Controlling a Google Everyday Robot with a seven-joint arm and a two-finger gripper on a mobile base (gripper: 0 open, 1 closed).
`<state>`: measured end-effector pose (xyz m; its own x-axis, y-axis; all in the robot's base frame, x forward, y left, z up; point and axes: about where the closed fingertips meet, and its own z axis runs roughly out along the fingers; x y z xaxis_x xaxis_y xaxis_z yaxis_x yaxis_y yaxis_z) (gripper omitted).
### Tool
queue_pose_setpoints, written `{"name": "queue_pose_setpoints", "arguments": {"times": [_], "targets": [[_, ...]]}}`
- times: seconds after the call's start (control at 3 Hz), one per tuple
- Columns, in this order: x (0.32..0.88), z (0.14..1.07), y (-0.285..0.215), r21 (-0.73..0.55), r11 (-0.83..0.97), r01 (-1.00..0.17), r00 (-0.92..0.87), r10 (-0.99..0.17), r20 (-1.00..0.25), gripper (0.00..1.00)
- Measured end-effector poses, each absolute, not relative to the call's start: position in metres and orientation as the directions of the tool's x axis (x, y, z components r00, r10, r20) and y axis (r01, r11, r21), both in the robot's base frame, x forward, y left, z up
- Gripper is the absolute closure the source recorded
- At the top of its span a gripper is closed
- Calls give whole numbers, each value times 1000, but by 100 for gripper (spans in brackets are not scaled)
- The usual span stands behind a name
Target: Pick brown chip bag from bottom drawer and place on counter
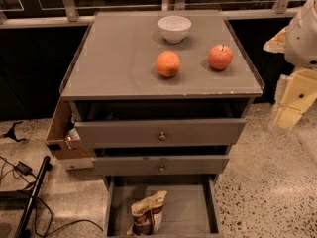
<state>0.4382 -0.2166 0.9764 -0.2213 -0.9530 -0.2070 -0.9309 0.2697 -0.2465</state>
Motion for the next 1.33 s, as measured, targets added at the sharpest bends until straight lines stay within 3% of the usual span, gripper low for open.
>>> {"name": "queue_pose_setpoints", "arguments": {"times": [0.33,0.67,1.33], "targets": [[438,976,-217,-247,270,-931,-221,-953,-207,0],[438,976,-217,-247,270,-931,-221,-953,-207,12],[436,946,-207,-274,322,-906,-230,-919,-319,59]]}}
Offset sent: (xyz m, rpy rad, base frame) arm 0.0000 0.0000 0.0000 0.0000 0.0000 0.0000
